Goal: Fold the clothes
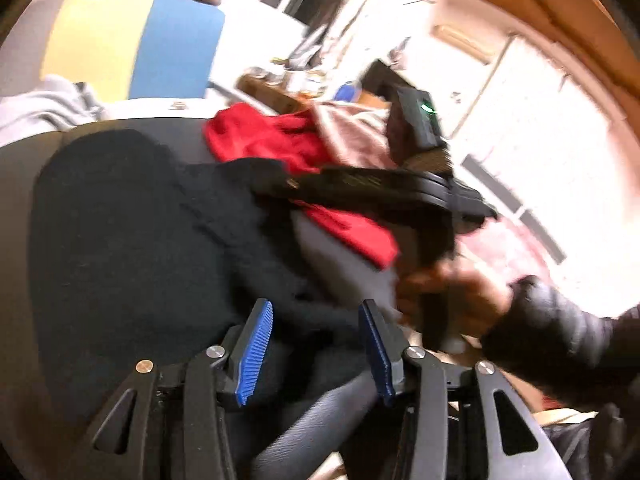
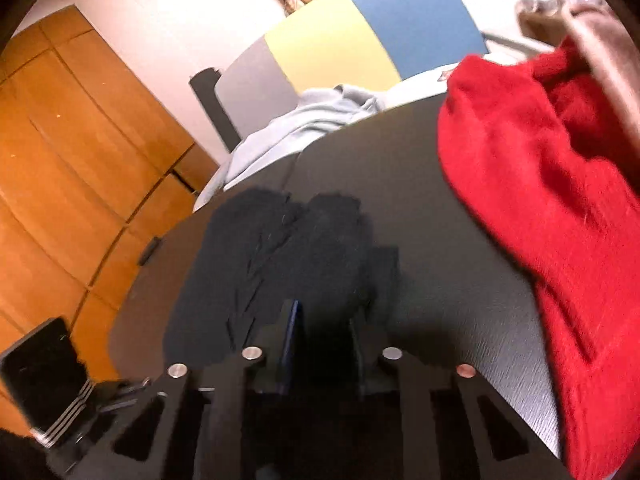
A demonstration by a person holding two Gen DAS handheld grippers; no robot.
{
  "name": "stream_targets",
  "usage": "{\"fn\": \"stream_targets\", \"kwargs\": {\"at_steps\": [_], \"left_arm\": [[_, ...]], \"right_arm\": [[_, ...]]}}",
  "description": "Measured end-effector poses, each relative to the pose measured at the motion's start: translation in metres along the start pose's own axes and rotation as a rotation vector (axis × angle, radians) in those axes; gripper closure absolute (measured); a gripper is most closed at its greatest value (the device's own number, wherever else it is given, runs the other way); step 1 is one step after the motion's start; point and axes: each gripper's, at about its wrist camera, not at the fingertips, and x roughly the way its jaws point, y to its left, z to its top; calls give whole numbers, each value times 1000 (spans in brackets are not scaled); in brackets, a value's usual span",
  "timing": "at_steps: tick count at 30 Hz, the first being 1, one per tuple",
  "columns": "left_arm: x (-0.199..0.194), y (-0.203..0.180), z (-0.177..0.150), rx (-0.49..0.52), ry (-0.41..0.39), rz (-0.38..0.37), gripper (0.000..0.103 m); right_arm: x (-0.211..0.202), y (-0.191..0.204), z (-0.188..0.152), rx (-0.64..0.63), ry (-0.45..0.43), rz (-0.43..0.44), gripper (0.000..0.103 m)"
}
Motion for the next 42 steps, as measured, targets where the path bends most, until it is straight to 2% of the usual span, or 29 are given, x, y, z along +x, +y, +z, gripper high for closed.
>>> {"fn": "stream_targets", "kwargs": {"at_steps": [1,3,4,5,8,11,13,15,18,20,21,22,25,28,30,32,34,36,38,40,42], "left_arm": [[6,0,-2,-2,21,-19,55],[30,5,-15,-27,132,-64,54],[41,7,-22,-34,177,-85,57],[39,3,-27,2,125,-75,57],[35,-1,-22,-12,149,-70,57],[17,2,-14,-64,70,-79,56],[5,5,-11,-83,28,-55,56],[-10,9,-11,-96,-17,-17,56],[-32,17,-17,-117,-67,65,56],[-40,23,-23,-127,-79,113,55],[-42,27,-26,-135,-80,135,55],[-41,32,-29,-150,-76,145,55],[-39,44,-38,-181,-61,166,55],[-30,43,-44,-175,-43,174,55],[-20,43,-46,-152,-8,178,55],[-12,40,-45,-114,23,197,55],[-8,36,-45,-74,55,208,55],[-6,36,-45,-50,77,207,56],[-5,37,-45,-42,91,198,56],[-3,37,-44,-51,98,191,56],[0,34,-42,-35,105,203,56]], "right_arm": [[-3,2,5,-15,-15,-19,89],[1,6,15,-111,-23,-152,89],[7,3,17,-135,-5,-204,90],[15,-3,19,-133,22,-227,91],[42,-27,13,-118,118,-294,92],[36,-33,12,-99,92,-285,94],[21,-30,12,-93,55,-235,89],[1,-25,8,-68,38,-126,88],[-28,-16,-4,-19,43,47,69],[-41,-6,-18,9,73,163,45],[-44,-1,-24,18,88,194,40],[-44,2,-31,21,102,212,36],[-36,14,-44,26,139,233,36],[-10,16,-52,43,181,160,35],[-1,19,-50,39,163,119,40],[4,18,-45,41,166,79,88],[-3,21,-33,18,125,38,88],[-9,18,-18,-25,84,-52,97],[-1,9,-11,-71,105,-171,97],[14,-2,-14,-71,158,-207,97],[22,-6,-20,-70,170,-219,97]]}}
